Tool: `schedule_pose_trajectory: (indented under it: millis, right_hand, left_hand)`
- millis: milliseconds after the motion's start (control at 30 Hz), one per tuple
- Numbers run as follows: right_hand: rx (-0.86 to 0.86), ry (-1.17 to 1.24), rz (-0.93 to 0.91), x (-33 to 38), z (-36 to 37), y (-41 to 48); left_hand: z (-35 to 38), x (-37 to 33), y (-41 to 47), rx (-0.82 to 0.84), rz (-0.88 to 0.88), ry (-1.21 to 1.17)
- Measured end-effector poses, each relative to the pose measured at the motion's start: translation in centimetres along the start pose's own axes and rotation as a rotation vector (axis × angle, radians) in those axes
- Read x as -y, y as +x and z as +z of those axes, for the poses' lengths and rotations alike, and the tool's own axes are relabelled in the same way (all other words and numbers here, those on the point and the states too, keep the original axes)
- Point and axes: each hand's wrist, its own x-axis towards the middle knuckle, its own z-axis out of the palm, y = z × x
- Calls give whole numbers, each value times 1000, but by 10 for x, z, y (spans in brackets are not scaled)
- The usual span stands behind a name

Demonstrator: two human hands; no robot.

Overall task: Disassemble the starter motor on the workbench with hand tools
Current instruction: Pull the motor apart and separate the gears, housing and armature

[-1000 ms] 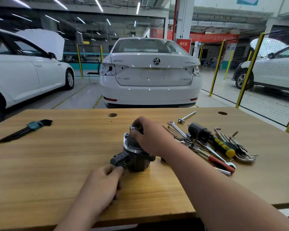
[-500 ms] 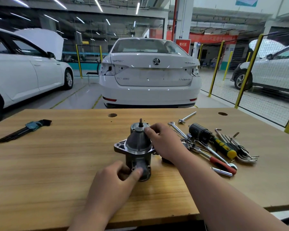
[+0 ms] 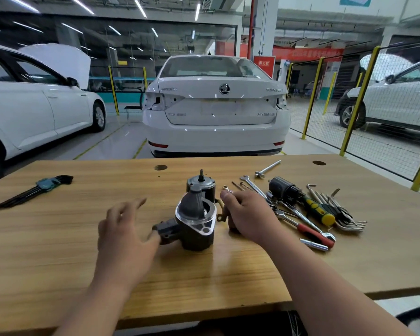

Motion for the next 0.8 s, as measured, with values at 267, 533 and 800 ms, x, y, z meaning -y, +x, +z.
schedule_pose_trajectory:
  millis: [267,533,800]
  right_hand:
    - [31,19,-23,9,17,16]
    - [115,55,4,9,17,21]
    - [361,-55,160,31,18,31]
  left_hand:
    - [31,-39,-5,273,-108,-30]
    - [14,-5,34,401,-82,-419]
    - [19,-30,49,465,-549,-631]
